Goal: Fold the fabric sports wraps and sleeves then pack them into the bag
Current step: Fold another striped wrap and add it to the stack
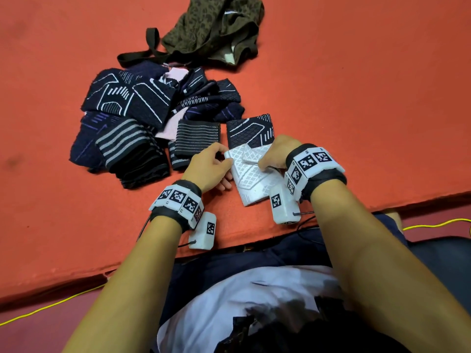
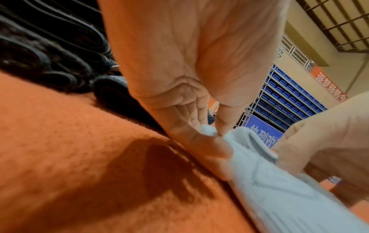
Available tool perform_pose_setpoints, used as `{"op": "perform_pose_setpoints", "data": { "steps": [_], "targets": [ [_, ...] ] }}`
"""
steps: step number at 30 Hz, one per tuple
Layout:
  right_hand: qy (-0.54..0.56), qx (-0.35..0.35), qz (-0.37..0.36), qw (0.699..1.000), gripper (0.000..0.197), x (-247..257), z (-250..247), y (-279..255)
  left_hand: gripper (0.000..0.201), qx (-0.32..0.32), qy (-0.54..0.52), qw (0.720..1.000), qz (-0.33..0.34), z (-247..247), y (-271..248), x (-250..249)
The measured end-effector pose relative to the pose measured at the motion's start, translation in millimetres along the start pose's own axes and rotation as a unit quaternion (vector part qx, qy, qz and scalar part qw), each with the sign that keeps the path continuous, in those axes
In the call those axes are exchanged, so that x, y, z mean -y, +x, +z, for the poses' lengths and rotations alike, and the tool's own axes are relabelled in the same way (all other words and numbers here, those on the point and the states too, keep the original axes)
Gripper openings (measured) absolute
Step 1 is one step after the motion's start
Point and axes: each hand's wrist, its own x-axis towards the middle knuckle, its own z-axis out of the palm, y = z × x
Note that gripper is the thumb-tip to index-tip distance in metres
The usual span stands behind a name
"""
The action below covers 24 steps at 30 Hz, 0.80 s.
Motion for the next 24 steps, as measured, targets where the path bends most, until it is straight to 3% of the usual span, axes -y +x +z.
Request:
{"op": "perform_pose_setpoints", "data": {
  "steps": [8,13,16,24],
  "targets": [
    [0.087,0.002,-0.017,0.996,0.038,-10,-8,-4,0.017,-0.009,0.024,0.999,0.044,6,4,-3],
    [0.048,-0.009,-0.006,0.999,0.030,-9,-10,-2,0.021,-0.014,0.044,0.997,0.064,7,6,1],
    [0.059,-0.058,0.014,0.996,0.033,-12,-12,1,0.022,-0.017,0.031,0.997,0.062,9,6,2],
    [0.073,-0.060,0.031,0.995,0.041,-17,-11,5,0.022,-0.024,0.031,0.997,0.061,11,7,1]
  ]
}}
